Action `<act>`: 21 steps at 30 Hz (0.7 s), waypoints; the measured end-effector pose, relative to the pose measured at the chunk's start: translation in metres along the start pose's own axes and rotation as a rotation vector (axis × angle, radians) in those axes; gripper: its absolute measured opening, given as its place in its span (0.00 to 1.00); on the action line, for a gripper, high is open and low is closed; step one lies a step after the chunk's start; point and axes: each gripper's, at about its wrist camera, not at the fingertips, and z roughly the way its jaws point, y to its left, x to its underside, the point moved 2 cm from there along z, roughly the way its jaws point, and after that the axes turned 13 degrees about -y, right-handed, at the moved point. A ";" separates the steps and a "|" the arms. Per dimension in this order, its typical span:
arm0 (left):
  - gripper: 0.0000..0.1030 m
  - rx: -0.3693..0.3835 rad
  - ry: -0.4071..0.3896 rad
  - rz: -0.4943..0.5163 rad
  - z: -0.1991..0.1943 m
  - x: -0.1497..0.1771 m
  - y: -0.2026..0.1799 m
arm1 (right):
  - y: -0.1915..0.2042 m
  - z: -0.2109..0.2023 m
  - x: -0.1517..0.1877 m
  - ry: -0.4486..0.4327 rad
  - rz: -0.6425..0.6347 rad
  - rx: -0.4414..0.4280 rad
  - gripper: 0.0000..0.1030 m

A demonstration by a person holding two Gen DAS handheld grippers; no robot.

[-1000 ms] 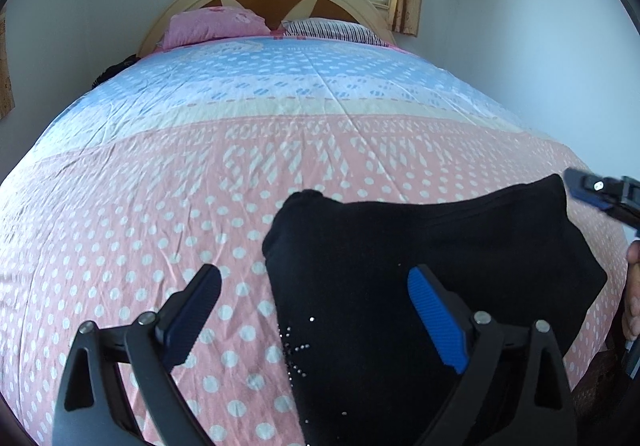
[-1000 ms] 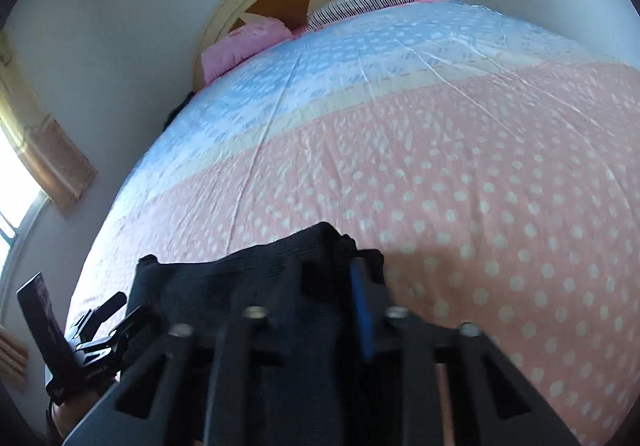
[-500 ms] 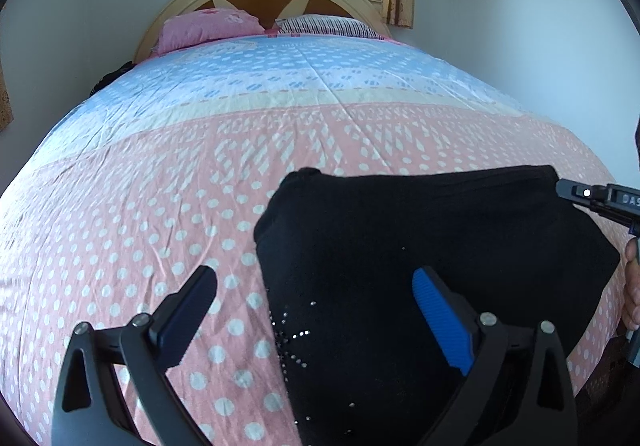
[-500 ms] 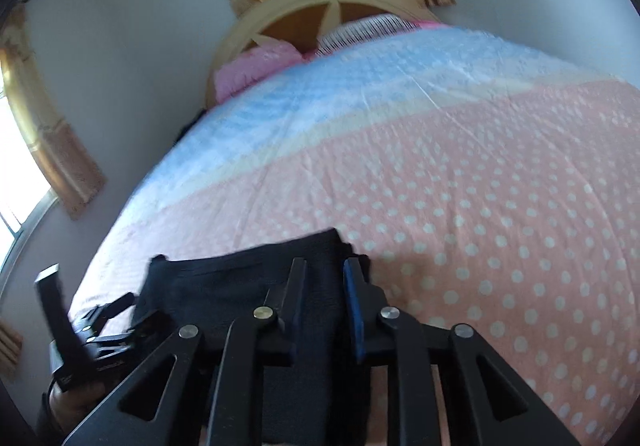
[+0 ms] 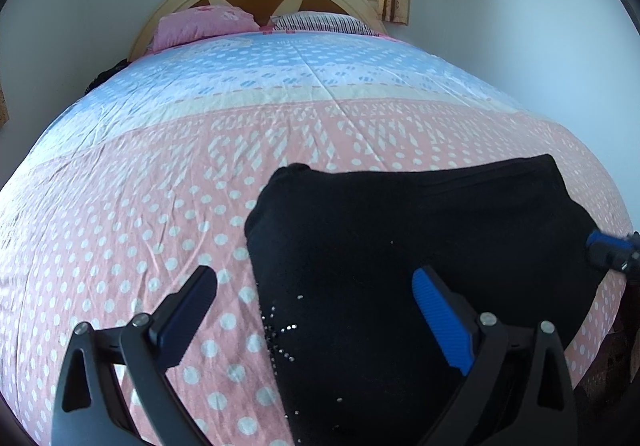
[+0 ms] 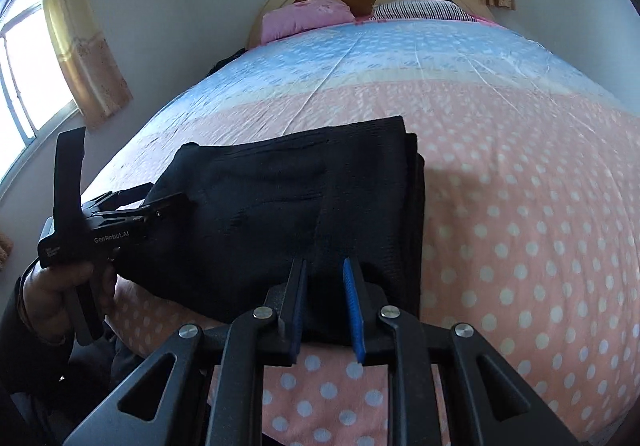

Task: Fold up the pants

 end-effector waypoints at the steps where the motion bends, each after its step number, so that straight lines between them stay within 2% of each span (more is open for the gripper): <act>1: 0.98 0.003 0.001 -0.002 0.000 0.000 0.000 | -0.001 0.000 0.001 0.005 0.008 0.000 0.19; 8: 0.98 0.012 0.006 -0.009 -0.002 0.003 0.000 | -0.006 0.003 0.007 0.019 0.058 -0.002 0.19; 13: 0.98 0.022 0.009 0.005 -0.006 0.005 -0.004 | -0.002 -0.002 0.004 -0.010 0.046 -0.016 0.20; 14: 0.98 0.024 0.010 0.008 -0.008 0.006 -0.005 | -0.001 -0.005 0.001 -0.025 0.044 -0.018 0.23; 16: 0.98 0.025 0.008 0.008 -0.011 0.005 -0.004 | -0.001 -0.014 -0.004 -0.059 0.056 -0.030 0.58; 17: 0.98 0.024 -0.001 0.005 -0.015 0.004 -0.002 | -0.001 -0.021 -0.007 -0.088 0.063 -0.031 0.64; 18: 0.98 0.020 -0.010 0.003 -0.017 0.002 0.001 | -0.002 -0.028 -0.011 -0.131 0.062 -0.013 0.68; 21: 0.98 -0.010 -0.034 -0.033 -0.024 -0.002 0.019 | -0.008 -0.036 -0.021 -0.178 0.052 0.023 0.68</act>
